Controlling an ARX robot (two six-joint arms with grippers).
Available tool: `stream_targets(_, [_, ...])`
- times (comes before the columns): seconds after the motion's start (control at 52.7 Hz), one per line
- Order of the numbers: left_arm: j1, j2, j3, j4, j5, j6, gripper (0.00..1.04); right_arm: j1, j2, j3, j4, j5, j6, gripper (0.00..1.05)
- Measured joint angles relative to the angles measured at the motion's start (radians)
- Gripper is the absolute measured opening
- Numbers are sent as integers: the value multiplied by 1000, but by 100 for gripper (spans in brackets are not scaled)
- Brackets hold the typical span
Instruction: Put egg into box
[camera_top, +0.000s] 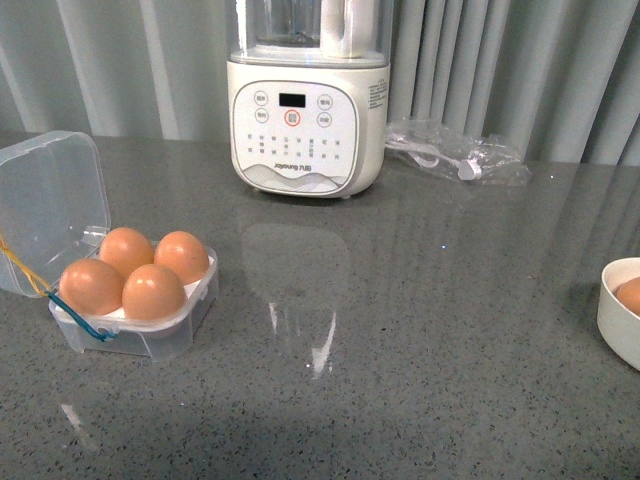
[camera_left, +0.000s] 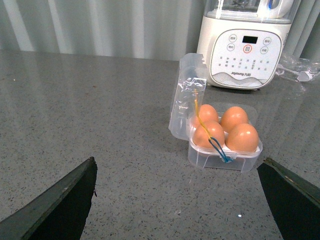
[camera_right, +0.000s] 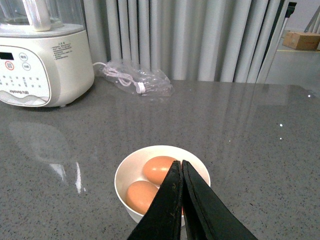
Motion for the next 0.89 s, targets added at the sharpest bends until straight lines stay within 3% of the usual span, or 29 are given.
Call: stream_targets(0.892, [0,0,0,0,0,0,98,0,-288,-113,-162,0,0,3])
